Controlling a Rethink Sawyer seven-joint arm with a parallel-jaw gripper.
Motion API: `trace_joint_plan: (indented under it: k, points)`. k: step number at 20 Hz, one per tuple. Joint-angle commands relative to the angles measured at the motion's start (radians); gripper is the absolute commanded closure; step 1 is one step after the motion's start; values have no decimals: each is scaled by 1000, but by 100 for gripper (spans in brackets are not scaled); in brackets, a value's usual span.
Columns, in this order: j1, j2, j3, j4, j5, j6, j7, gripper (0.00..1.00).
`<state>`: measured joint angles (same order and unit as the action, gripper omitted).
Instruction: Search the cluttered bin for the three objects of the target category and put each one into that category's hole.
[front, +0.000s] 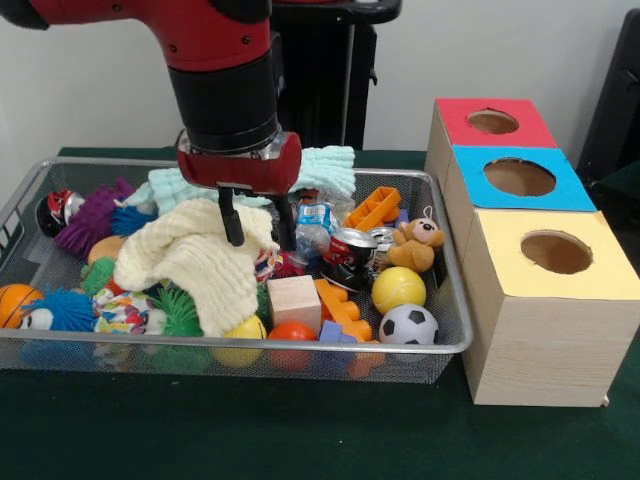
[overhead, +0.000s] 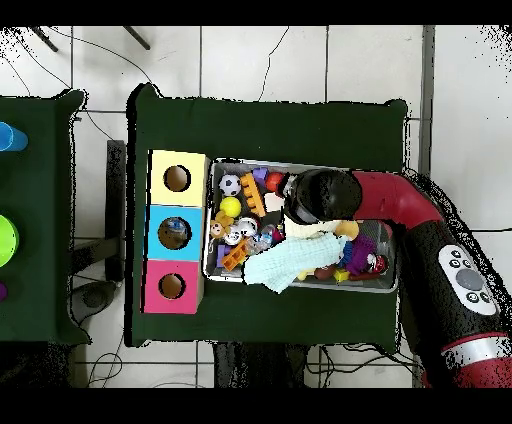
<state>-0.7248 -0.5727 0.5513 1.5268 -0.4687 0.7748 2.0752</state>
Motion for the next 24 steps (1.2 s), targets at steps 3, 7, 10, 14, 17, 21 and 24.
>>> trace_joint_plan:
  k: [3, 7, 10, 14, 17, 21, 24]
  points:
    - [43, -38, 44, 60, -168, 10, -318, 0]
    - [100, -47, 45, 90, -163, -5, -208, 0]
    - [137, -37, 41, 89, -157, -11, -154, 0]
    - [177, -27, 38, 96, -132, -28, -96, 0]
    - [213, -22, 27, 97, -122, -43, -60, 0]
    - [259, -8, -18, 86, -111, 22, -24, 0]
    - [252, -9, -48, 99, -102, 58, -26, 0]
